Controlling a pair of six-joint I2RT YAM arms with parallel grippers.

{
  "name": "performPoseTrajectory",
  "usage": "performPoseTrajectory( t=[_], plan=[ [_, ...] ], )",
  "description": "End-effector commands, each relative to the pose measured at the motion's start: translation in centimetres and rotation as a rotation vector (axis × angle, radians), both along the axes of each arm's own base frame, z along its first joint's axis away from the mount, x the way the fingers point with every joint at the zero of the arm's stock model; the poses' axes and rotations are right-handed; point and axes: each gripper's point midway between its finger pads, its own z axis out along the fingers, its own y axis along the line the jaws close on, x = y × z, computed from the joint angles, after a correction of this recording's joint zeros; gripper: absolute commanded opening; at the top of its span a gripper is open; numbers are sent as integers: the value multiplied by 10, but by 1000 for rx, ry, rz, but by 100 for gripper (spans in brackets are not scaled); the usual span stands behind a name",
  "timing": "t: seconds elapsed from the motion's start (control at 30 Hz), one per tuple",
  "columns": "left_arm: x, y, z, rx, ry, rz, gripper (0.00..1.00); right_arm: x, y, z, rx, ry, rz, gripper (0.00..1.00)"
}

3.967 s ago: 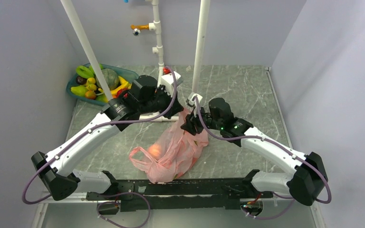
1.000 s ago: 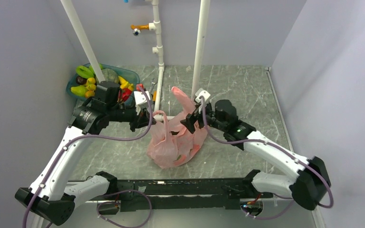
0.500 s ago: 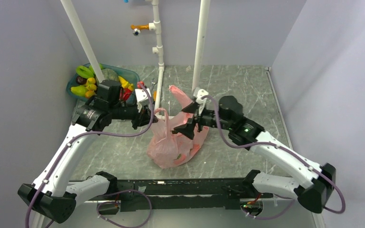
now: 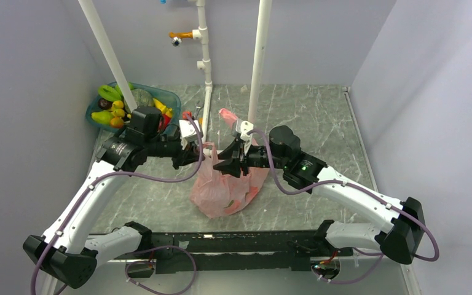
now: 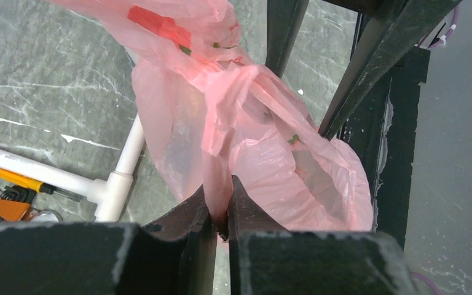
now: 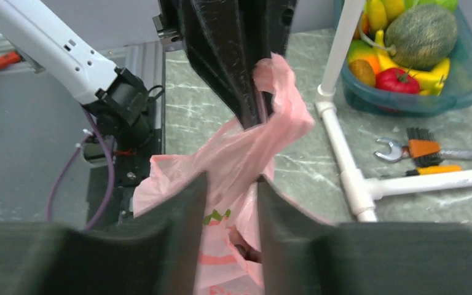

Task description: Place the fake fruits into the plastic bag and tie a complex knot

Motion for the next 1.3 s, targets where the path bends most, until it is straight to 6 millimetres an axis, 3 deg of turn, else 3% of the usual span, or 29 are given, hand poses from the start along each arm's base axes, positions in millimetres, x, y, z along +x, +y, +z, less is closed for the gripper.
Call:
performPoseTrajectory(
  t=[0.0,0.03,0.1,0.17,0.23,0.4,0.53,0.63,0.7,0.73,0.77,0.8,0.9,1.03,1.17,1.27],
  plan=[
    [-5,-4,27,-38,-85,-41,24,-2,9,27,68,-78,40,26],
    [-7,-4,33,-43,-94,-48,40,-1,8,25,64,-82,37,19],
    [-4,-3,46,-45,-133,-28,55,-1,8,24,60,-88,35,7],
    [0,-1,58,-29,-179,-15,60,0,7,23,58,-90,32,0],
    [3,0,65,9,-236,-28,61,-1,7,23,55,-91,33,0],
    [7,-7,72,72,-301,-62,54,-2,7,23,59,-100,43,0],
    [5,-12,69,115,-342,-92,22,0,6,28,65,-111,26,3],
    [0,-13,68,111,-323,-105,0,2,2,30,73,-113,-4,28],
    [-2,-15,72,78,-295,-80,0,7,-1,28,94,-95,-48,74],
    [-2,-16,74,59,-288,-67,0,10,0,31,117,-79,-69,91],
    [-3,-17,75,38,-278,-55,0,11,2,33,139,-60,-76,99],
    [-3,-17,75,20,-266,-36,0,12,5,37,166,-39,-78,99],
    [-1,-20,75,-31,-236,14,0,14,24,47,235,-7,-58,100],
    [10,-18,79,-67,-211,104,0,10,50,32,249,5,-31,96],
    [19,-11,92,-136,-157,169,0,-7,63,-16,181,36,23,68],
    [24,-4,108,-194,-167,200,0,-15,58,-67,99,32,21,47]
  ],
)
